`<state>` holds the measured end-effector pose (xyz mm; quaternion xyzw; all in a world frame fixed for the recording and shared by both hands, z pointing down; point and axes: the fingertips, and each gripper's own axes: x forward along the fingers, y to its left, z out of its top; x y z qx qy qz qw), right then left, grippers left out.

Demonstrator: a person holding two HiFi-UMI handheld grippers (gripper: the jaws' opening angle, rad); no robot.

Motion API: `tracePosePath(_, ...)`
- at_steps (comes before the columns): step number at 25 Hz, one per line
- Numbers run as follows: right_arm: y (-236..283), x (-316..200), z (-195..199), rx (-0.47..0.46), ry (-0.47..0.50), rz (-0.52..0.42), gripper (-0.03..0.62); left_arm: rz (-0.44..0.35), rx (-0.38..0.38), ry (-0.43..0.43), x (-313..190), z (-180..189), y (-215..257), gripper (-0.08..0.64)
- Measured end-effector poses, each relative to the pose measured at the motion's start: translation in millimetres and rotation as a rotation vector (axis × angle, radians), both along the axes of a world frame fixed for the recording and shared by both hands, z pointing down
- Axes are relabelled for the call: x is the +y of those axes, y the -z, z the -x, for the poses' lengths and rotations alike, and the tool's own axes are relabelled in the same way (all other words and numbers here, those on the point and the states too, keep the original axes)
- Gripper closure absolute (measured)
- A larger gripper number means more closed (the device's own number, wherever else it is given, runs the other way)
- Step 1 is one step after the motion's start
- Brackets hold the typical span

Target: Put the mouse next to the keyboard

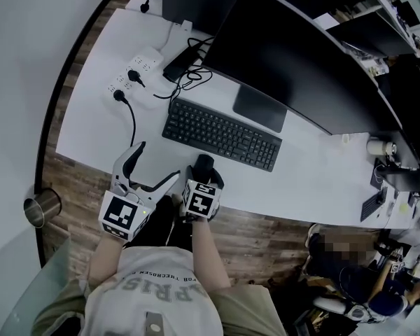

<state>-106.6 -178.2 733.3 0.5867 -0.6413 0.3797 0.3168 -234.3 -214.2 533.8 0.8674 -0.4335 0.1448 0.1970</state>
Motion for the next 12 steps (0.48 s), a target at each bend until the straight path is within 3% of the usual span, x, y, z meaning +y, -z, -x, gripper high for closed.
tracePosePath(12,15,7,-27,-0.025,-0.073,-0.033,0.273,-0.010,-0.013,-0.055,6,-24,6,0.156)
